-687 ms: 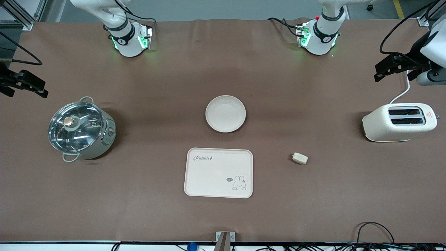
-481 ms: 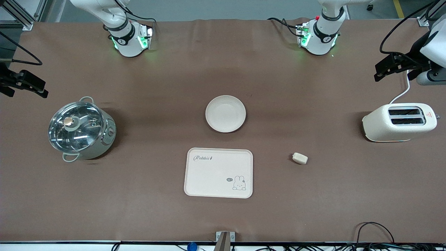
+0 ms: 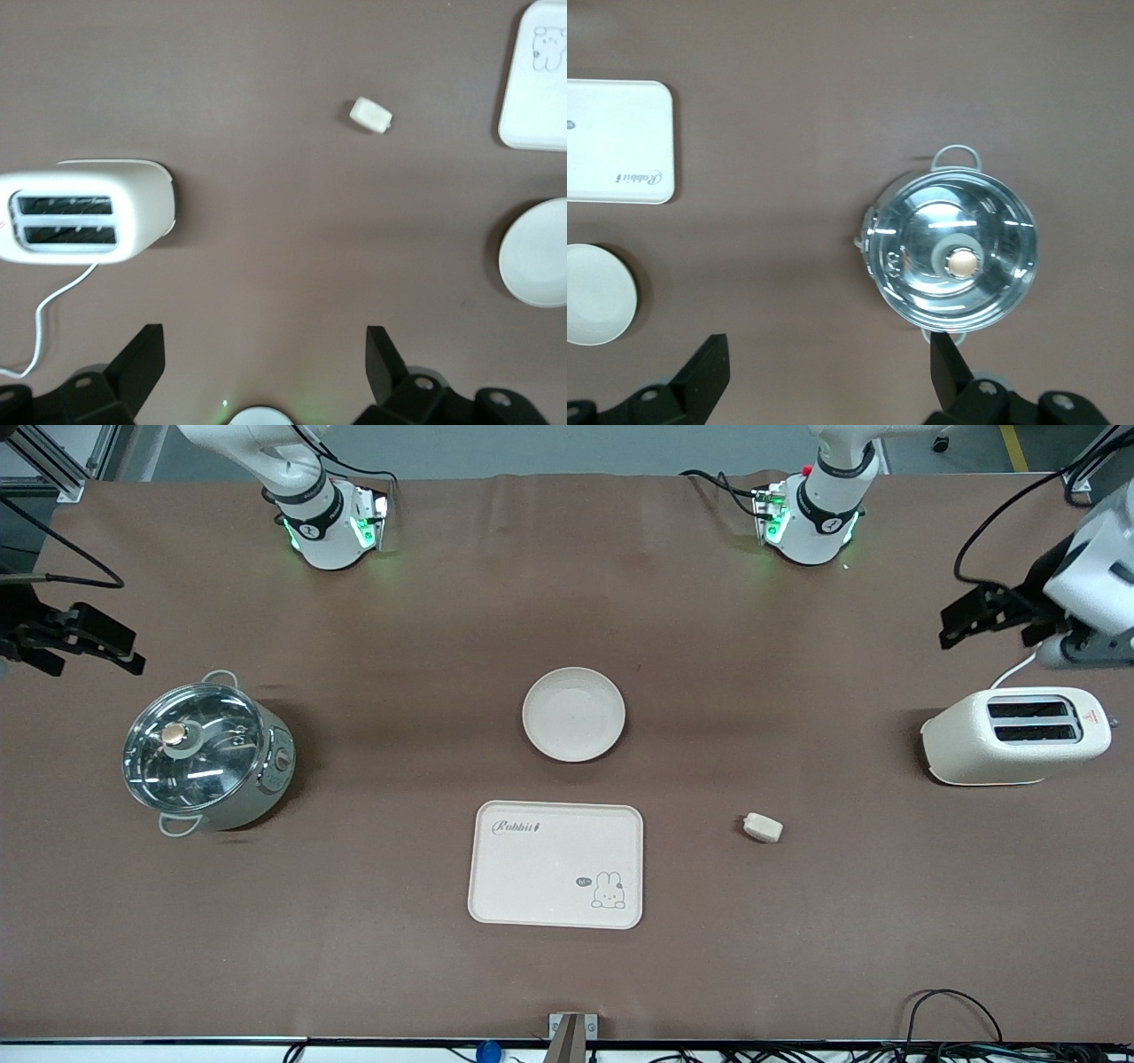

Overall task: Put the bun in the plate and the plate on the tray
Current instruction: 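Grasp the cream bun with the left gripper while the right gripper reaches the plate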

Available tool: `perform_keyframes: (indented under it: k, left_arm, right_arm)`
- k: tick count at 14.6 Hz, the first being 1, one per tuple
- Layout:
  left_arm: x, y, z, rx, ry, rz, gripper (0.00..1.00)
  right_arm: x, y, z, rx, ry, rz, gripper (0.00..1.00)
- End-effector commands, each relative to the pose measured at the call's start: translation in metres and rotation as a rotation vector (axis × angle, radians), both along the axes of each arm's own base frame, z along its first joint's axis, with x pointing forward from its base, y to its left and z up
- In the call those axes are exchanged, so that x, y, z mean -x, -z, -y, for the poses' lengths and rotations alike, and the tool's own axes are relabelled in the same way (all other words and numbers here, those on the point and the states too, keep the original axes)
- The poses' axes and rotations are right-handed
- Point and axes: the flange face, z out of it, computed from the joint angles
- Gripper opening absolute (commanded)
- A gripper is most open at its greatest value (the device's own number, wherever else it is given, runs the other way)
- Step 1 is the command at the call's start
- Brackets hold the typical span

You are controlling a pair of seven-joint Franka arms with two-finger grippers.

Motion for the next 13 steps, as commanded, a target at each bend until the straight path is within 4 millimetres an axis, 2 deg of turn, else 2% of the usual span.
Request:
perform_keyframes:
  k: [1,4,5,6,7,9,10,13]
  left_arm:
    - [-0.034,0.056,0.021,-0.042,-0.108,-0.034,1.0]
    - [-0.066,0.115,0.046,-0.048,-0.281,-0.024,1.0]
    - [-0.076,0.135,0.049,-0.04,-0.339,-0.018,1.0]
    - [-0.086,0.159,0.057,-0.033,-0.406,-0.015,1.0]
    - [-0.092,0.183,0.074,-0.032,-0.456,-0.019,1.0]
    - [-0.101,0.23,0.106,-0.036,-0.559,-0.012,1.0]
    - [-0.107,0.254,0.113,-0.029,-0.625,-0.007,1.0]
    - [-0.114,0.31,0.128,-0.02,-0.744,-0.011,1.0]
  right_arm:
    - [-0.017,0.046,-0.038,-0.005,0.001,-0.028,1.0]
    - [-0.019,0.105,-0.082,0.0,-0.008,-0.049,1.0]
    - [-0.021,0.128,-0.097,0.006,-0.018,-0.075,1.0]
    - [-0.02,0.149,-0.108,0.012,-0.026,-0.103,1.0]
    - [-0.016,0.169,-0.112,0.001,-0.012,-0.124,1.0]
    - [0.003,0.229,-0.124,-0.074,0.052,-0.161,1.0]
    - [0.015,0.253,-0.13,-0.103,0.07,-0.148,1.0]
    - [0.05,0.303,-0.172,-0.148,0.141,-0.084,1.0]
